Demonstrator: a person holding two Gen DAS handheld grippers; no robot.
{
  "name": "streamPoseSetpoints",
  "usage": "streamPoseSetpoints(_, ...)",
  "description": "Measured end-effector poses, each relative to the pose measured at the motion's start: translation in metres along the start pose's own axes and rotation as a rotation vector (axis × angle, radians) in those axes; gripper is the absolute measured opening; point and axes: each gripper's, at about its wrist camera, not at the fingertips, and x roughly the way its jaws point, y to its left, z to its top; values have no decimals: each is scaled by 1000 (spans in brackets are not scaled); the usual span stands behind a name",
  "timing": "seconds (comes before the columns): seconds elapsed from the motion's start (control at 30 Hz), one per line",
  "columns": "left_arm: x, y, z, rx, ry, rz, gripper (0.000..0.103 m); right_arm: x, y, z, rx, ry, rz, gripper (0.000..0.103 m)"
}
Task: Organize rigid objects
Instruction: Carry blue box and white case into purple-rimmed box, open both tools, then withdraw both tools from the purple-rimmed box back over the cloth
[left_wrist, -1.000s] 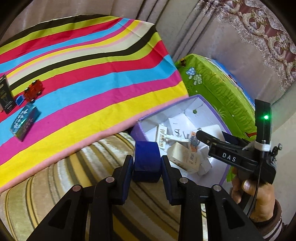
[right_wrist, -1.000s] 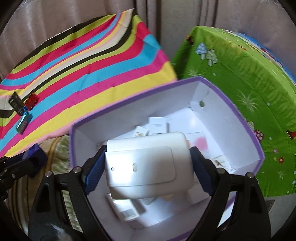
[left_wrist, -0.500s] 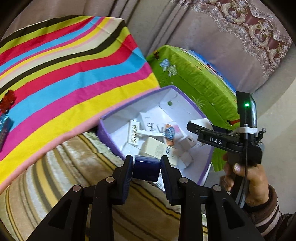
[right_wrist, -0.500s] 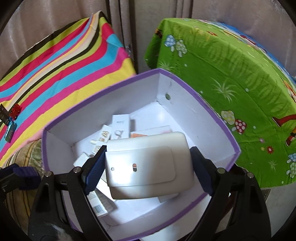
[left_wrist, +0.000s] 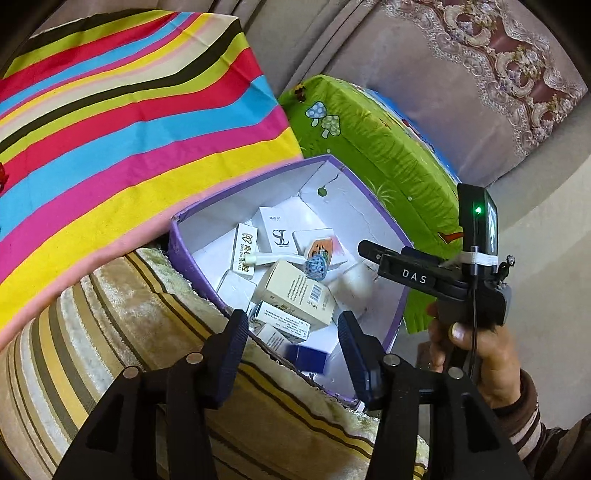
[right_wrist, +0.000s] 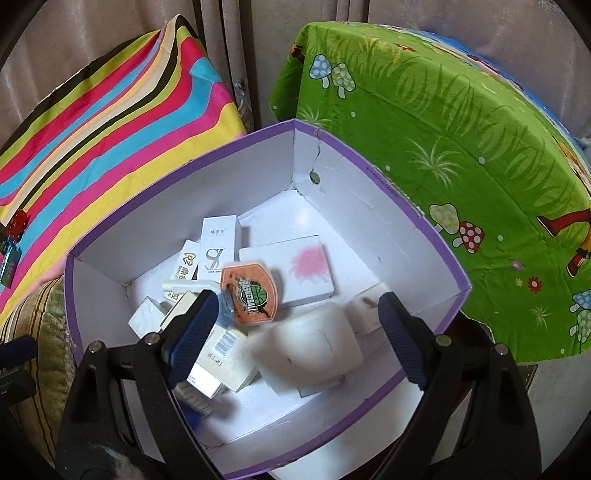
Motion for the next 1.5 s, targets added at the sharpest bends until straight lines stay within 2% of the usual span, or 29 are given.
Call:
streamPoseSetpoints(0.4,-3,2,-1,-6,-9,-7,52,-3,11,3,-25,-2,14,90)
streamPoseSetpoints(0.77,-14,15,1,-51,-43,-11,52,-10,41,5,-87,-8,54,90)
streamPoseSetpoints(1.2,-48,64,5,-160,-109,79,52,-23,105,6,-212,-32,135,91)
streamPoseSetpoints(1.5,-87,125,2,-253,-153,177,52,-36,163,10,-342,-57,217,94)
